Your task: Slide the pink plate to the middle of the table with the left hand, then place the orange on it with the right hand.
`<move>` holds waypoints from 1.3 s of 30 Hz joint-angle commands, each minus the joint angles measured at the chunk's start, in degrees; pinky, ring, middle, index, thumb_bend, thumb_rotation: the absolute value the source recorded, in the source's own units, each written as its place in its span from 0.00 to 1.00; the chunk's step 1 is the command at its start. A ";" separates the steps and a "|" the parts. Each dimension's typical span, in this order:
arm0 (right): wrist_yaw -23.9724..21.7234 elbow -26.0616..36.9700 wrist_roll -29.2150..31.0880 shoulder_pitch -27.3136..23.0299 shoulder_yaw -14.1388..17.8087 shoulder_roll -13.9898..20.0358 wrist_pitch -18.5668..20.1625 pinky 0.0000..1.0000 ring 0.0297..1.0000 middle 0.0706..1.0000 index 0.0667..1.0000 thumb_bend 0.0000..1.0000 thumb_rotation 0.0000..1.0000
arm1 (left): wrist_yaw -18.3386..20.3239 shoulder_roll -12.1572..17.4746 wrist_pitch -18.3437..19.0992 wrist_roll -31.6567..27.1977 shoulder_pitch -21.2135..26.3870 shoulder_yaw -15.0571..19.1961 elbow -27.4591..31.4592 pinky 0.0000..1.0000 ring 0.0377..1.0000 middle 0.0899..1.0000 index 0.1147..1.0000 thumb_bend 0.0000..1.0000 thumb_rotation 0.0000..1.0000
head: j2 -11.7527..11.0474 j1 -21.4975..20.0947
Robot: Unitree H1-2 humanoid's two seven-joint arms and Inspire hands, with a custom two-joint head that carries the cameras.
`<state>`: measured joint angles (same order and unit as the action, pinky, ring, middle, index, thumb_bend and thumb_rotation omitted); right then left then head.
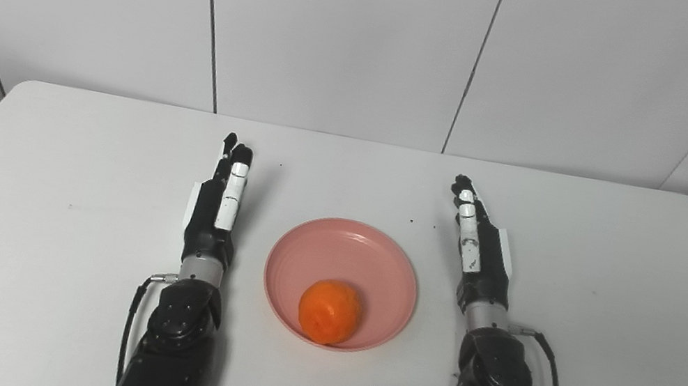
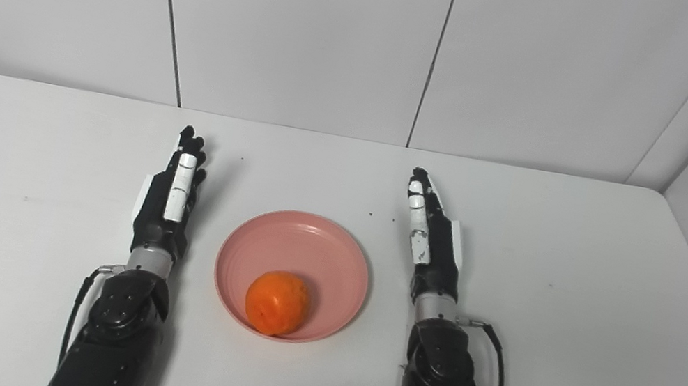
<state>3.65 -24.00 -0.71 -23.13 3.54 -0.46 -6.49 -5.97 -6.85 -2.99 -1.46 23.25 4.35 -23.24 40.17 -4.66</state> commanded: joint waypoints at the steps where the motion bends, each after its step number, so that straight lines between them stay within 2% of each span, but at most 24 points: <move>1: 0.33 -2.91 0.80 2.57 0.33 -0.48 -1.40 1.00 0.95 0.91 0.90 0.82 1.00 | 0.42 -0.09 4.55 -1.43 -2.12 0.27 -1.79 1.00 1.00 1.00 1.00 0.79 0.92 | 0.09 0.02; 7: 0.70 -2.86 1.60 2.37 0.94 -1.02 -1.12 1.00 0.94 0.90 0.88 0.82 1.00 | 1.04 -0.01 5.15 -1.71 -2.46 0.38 -1.22 1.00 1.00 1.00 1.00 0.80 0.92 | 0.23 0.01; 12: 0.88 -2.72 3.44 2.42 2.09 -1.90 -0.30 1.00 0.92 0.90 0.88 0.77 1.00 | 1.08 0.05 5.08 -1.31 -2.60 0.26 -1.36 1.00 1.00 1.00 1.00 0.80 0.93 | 0.23 0.01; 26: 1.21 -2.20 4.32 2.68 2.87 -2.44 -0.07 0.99 0.91 0.90 0.88 0.77 1.00 | 1.92 0.29 5.30 -1.65 -2.92 -0.02 -0.86 1.00 1.00 1.00 1.00 0.80 0.92 | 0.34 -0.37; 30: 1.29 -1.49 4.40 2.92 2.79 -2.46 1.05 1.00 0.91 0.89 0.88 0.78 1.00 | 1.86 0.17 5.34 -1.45 -2.98 -0.02 -0.93 1.00 1.00 1.00 1.00 0.82 0.92 | 0.39 -0.39; 39: 1.27 -2.18 4.68 2.81 2.59 -2.40 0.23 0.99 0.91 0.90 0.89 0.77 1.00 | 2.02 0.09 5.39 -1.35 -2.92 -0.24 -1.04 1.00 1.00 1.00 1.00 0.80 0.91 | 0.46 -0.38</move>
<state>4.52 -23.79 3.72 -23.20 6.17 -2.07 -6.46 -3.99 -6.67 -2.58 -1.93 22.56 4.12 -22.31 40.61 -5.10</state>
